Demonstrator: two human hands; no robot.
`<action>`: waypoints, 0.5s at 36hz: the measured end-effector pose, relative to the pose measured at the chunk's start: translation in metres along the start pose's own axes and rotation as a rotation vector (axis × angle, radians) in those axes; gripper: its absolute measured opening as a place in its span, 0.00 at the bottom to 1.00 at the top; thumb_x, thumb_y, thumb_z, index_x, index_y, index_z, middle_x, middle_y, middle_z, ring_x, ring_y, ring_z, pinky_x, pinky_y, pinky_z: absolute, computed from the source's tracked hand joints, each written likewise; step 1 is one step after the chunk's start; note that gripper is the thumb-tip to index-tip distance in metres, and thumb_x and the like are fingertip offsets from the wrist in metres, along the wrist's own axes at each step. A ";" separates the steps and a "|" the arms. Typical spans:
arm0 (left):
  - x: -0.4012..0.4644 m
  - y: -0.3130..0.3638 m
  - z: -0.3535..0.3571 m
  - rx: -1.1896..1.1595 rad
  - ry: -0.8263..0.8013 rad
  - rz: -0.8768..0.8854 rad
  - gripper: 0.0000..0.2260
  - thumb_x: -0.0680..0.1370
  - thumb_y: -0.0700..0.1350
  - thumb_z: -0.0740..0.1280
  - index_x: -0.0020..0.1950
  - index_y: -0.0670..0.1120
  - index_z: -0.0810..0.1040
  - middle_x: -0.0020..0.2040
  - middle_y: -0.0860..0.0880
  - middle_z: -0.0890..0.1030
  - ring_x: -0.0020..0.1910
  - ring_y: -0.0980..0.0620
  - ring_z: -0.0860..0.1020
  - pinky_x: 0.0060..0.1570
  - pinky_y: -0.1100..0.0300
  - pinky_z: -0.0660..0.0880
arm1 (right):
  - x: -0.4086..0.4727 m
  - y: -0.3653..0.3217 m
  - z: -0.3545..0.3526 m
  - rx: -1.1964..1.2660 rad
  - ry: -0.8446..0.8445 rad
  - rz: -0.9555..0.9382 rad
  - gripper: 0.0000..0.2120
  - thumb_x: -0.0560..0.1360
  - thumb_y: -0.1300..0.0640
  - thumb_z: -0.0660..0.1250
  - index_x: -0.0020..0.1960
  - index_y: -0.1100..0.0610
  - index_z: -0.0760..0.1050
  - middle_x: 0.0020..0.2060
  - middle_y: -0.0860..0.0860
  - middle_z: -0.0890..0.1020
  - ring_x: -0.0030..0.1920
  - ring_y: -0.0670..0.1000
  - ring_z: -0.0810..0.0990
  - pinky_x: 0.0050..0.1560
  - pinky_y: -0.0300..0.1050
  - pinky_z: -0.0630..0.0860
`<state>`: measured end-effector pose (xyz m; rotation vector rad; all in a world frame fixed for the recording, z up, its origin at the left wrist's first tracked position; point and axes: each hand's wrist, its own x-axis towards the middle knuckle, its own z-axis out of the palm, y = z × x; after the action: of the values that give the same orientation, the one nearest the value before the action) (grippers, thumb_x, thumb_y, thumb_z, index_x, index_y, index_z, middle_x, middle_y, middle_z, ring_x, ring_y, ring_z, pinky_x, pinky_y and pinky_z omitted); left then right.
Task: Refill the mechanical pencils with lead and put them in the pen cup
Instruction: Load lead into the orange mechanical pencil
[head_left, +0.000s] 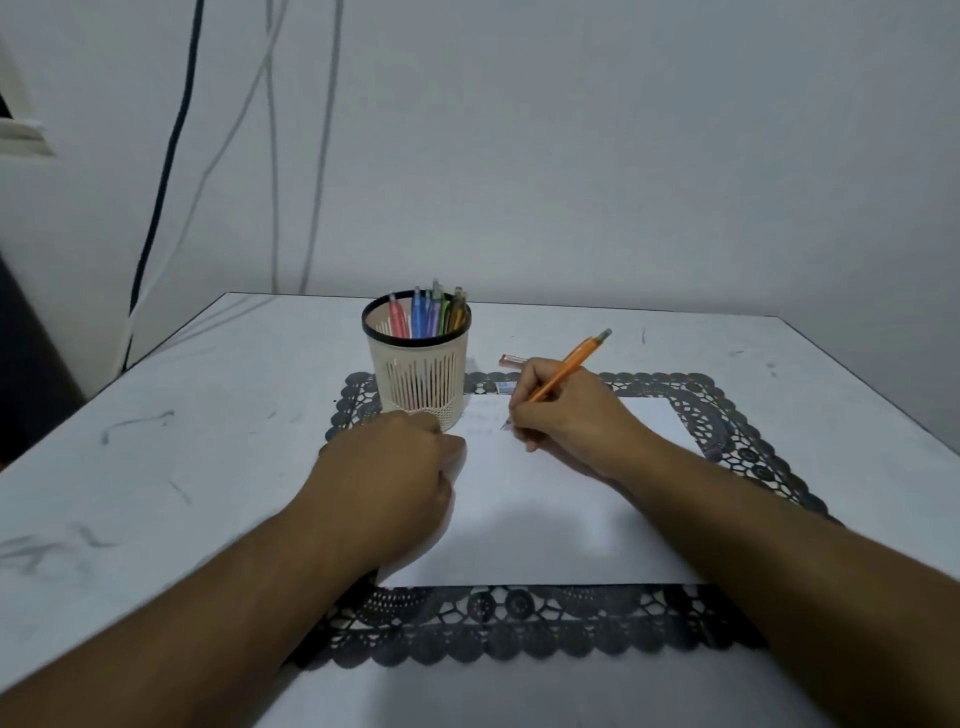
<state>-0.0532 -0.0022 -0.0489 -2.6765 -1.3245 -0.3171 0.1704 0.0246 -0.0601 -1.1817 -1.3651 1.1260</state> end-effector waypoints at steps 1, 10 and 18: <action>0.000 0.001 0.000 0.006 -0.001 0.006 0.05 0.79 0.47 0.56 0.43 0.52 0.65 0.40 0.54 0.68 0.42 0.49 0.72 0.38 0.54 0.76 | 0.000 0.001 0.001 -0.006 -0.002 0.000 0.11 0.73 0.75 0.67 0.39 0.61 0.76 0.34 0.61 0.77 0.35 0.58 0.76 0.34 0.49 0.74; -0.001 0.004 0.005 0.030 -0.001 0.003 0.15 0.81 0.50 0.56 0.63 0.55 0.77 0.53 0.55 0.75 0.52 0.51 0.72 0.46 0.54 0.77 | 0.002 0.004 0.001 -0.050 0.026 -0.009 0.09 0.68 0.68 0.69 0.34 0.56 0.77 0.31 0.58 0.77 0.33 0.57 0.76 0.33 0.49 0.71; -0.001 0.004 0.007 0.024 0.002 0.007 0.17 0.81 0.50 0.56 0.67 0.56 0.78 0.55 0.55 0.76 0.54 0.52 0.73 0.47 0.53 0.78 | 0.002 0.005 0.001 -0.078 0.018 -0.008 0.06 0.69 0.71 0.69 0.38 0.62 0.74 0.34 0.61 0.77 0.34 0.59 0.76 0.35 0.51 0.71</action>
<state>-0.0497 -0.0037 -0.0559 -2.6596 -1.3092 -0.3007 0.1701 0.0266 -0.0649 -1.2378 -1.4095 1.0620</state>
